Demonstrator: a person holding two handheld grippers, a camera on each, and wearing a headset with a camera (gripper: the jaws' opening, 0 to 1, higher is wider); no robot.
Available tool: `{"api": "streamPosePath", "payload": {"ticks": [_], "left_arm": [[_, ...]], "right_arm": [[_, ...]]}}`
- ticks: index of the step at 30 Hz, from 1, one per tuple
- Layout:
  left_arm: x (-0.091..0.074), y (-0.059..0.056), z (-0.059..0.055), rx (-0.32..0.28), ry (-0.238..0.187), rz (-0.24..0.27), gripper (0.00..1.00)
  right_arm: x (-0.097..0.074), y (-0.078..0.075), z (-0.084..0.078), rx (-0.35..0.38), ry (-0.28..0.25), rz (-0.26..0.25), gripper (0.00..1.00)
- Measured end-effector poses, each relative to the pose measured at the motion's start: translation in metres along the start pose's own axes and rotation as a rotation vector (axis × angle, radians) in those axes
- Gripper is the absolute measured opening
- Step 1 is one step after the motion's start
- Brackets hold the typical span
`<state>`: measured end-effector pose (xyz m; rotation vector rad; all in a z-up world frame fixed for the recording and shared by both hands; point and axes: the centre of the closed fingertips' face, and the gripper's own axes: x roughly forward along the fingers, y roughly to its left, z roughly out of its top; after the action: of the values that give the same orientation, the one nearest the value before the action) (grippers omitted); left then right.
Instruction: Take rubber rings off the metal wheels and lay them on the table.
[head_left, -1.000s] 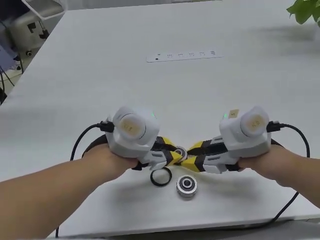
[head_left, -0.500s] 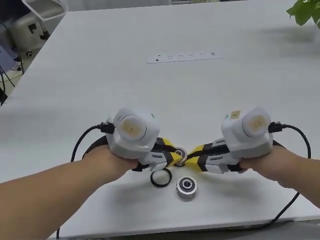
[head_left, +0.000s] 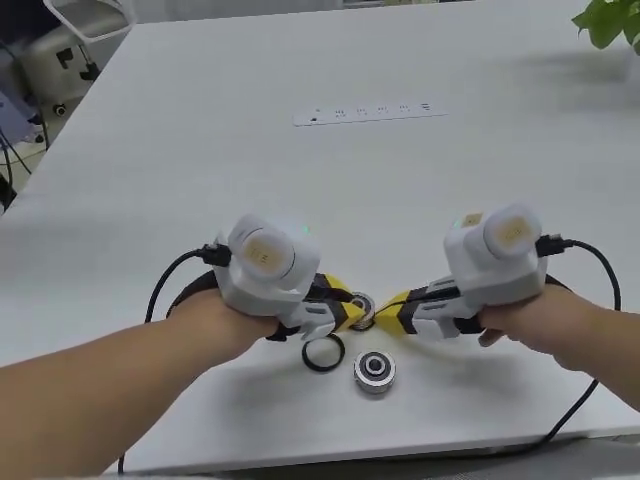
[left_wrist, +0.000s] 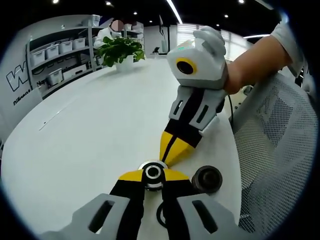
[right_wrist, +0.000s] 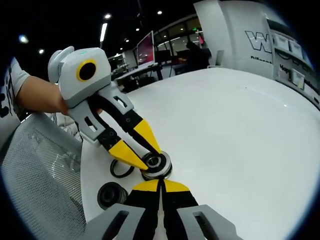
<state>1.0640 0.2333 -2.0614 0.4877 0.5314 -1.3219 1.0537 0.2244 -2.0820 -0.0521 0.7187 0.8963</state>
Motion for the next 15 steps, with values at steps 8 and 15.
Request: {"api": "streamPosePath", "payload": {"ticks": [8, 15], "left_arm": [[0.0, 0.0, 0.0, -0.001, 0.0, 0.001, 0.07], [0.0, 0.0, 0.0, -0.005, 0.005, 0.005, 0.07]], "right_arm": [[-0.007, -0.002, 0.007, 0.068, -0.04, -0.009, 0.0], [-0.008, -0.003, 0.016, 0.11, -0.077, -0.009, 0.0]]}}
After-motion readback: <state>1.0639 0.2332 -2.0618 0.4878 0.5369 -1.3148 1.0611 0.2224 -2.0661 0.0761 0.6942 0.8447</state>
